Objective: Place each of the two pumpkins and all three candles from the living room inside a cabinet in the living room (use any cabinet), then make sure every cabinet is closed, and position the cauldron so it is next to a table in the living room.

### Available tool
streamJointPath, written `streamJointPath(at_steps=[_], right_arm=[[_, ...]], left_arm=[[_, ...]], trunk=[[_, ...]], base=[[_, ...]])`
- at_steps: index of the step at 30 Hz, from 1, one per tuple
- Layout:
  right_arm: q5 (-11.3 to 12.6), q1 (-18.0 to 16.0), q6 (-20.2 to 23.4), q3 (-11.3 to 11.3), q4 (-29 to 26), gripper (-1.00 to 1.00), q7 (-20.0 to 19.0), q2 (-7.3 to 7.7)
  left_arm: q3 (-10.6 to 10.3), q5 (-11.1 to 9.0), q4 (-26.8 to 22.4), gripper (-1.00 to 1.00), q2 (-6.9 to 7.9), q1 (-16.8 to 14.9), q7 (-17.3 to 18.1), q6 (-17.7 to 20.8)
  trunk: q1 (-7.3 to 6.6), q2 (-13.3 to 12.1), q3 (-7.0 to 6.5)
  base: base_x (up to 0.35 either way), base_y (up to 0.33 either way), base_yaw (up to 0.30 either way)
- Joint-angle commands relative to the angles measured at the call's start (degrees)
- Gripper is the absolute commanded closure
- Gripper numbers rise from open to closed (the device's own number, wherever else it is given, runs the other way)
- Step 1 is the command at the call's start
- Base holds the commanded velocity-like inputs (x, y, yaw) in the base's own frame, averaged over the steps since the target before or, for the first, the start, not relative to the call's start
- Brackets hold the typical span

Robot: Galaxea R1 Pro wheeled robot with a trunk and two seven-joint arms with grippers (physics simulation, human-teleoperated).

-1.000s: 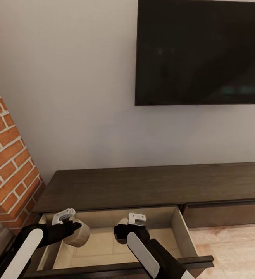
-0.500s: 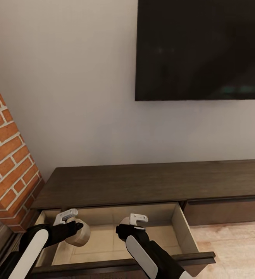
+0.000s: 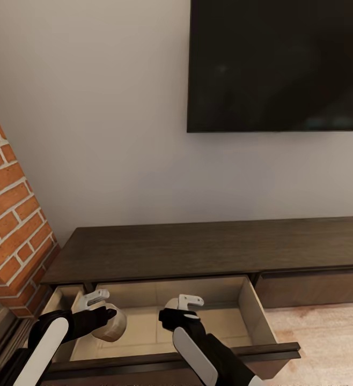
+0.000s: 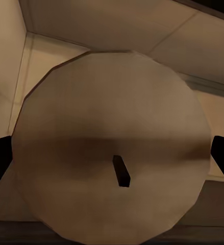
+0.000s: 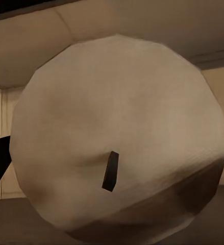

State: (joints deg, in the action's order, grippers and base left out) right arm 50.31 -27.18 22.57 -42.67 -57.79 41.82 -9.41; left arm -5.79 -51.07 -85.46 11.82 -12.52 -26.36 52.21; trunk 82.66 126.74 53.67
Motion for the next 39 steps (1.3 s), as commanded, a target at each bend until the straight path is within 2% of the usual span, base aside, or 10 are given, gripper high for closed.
streamJointPath(at_steps=[1, 10, 19, 21, 25, 29, 31, 35, 39], right_arm=[[0.23, -0.07, 0.06, -0.21, -0.09, 1.0, 0.43, 0.01], [0.7, -0.82, 0.8, -0.5, -2.09, 1.0, 0.38, 0.1], [1.55, -9.65, 6.39, -0.16, 1.75, 1.0, 0.52, -0.04], [2.95, -11.49, 7.84, -0.14, 2.88, 1.0, 0.53, -0.07], [5.28, -12.3, 10.63, -0.15, 3.74, 1.0, 0.54, -0.08], [5.81, -12.43, 11.56, -0.18, 3.93, 1.0, 0.52, -0.08], [5.89, -12.45, 11.7, -0.22, 4.03, 1.0, 0.48, -0.07], [5.93, -12.46, 11.78, -0.42, 4.18, 1.0, 0.25, -0.07], [5.86, -12.46, 11.79, -0.61, 4.18, 1.0, 0.14, -0.08]], left_arm=[[-0.09, -0.61, -0.06, 1.0, 0.05, -0.04, -0.54, 0.03], [-0.05, -0.67, -0.06, 1.0, 0.05, -0.16, -0.29, 0.08], [-0.01, -0.72, -0.1, 1.0, 0.05, -2.31, -0.11, 0.26], [-0.01, -0.7, -0.07, 1.0, 0.11, -3.01, -0.08, 0.3], [-0.01, -0.77, 0.86, 1.0, 0.07, -3.53, -0.27, 0.33], [-0.18, -0.73, 1.56, 1.0, -0.08, -3.7, -0.59, 0.35], [-0.74, -0.63, 1.64, 1.0, -0.7, -3.72, -0.75, 0.31], [-1.87, 0.91, 1.69, 1.0, -1.89, -3.73, -0.93, 0.27], [-2.18, 3.86, 1.37, 1.0, -2.95, -3.74, -1.1, 0.19]], trunk=[[0.22, 0.44, 0.24], [2.19, 4.05, 1.85], [4.17, 7.66, 3.47], [4.61, 8.46, 3.83], [5.49, 10.07, 4.55], [6.37, 11.67, 5.26], [6.8, 12.47, 5.62], [7.68, 14.08, 6.34], [8.56, 15.68, 7.06]], base=[[0.0, 0.0, 0.0], [0.0, 0.0, 0.0], [0.0, 0.0, 0.0], [0.0, 0.0, 0.0], [0.0, 0.0, 0.0], [0.0, 0.0, 0.0], [0.0, 0.0, 0.0], [0.0, 0.0, 0.0], [0.0, 0.0, 0.0]])
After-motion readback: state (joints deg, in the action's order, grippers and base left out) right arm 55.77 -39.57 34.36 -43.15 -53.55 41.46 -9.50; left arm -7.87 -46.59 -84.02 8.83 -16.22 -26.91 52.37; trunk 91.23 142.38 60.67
